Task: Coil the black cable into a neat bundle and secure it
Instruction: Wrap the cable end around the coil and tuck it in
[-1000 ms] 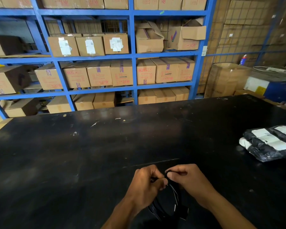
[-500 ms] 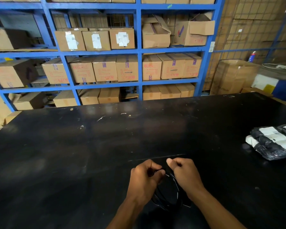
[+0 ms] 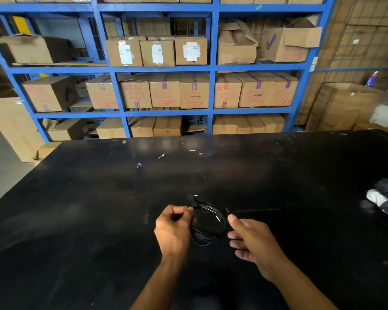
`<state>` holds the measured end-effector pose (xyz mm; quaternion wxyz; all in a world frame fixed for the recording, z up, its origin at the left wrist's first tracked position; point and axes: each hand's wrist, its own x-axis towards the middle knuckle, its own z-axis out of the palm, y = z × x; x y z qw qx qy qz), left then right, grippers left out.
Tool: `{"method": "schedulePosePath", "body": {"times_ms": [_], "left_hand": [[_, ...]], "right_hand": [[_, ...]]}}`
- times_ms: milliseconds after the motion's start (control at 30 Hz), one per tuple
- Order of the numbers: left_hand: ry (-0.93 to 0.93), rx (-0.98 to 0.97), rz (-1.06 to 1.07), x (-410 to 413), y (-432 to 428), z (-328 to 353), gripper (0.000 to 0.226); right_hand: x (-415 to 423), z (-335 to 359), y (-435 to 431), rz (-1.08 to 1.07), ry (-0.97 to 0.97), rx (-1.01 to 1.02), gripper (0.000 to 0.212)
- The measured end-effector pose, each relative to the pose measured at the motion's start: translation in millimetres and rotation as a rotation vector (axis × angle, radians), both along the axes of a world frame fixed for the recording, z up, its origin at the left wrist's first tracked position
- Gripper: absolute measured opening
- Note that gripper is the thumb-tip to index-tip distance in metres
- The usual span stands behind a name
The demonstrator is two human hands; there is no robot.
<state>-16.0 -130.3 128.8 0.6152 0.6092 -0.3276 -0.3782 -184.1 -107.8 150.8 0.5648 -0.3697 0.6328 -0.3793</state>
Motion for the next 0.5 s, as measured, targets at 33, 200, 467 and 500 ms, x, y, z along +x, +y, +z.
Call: {"method": "schedulePosePath", "body": {"times_ms": [33, 200, 467, 500], "left_hand": [[0.034, 0.007, 0.011, 5.4, 0.9, -2.5, 0.011], [0.055, 0.047, 0.014, 25.5, 12.7, -23.8, 0.008], [0.264, 0.091, -0.292, 26.7, 18.1, -48.8, 0.022], [0.266, 0.094, -0.302, 24.1, 15.8, -50.4, 0.024]], "right_hand": [[9.2, -1.7, 3.4, 0.016, -0.059, 0.024, 0.021], [42.7, -18.1, 7.8, -0.097, -0.134, 0.000, 0.013], [43.3, -35.8, -5.9, -0.249, 0.005, -0.062, 0.010], [41.5, -38.1, -10.3, -0.279, 0.012, -0.064, 0.008]]}}
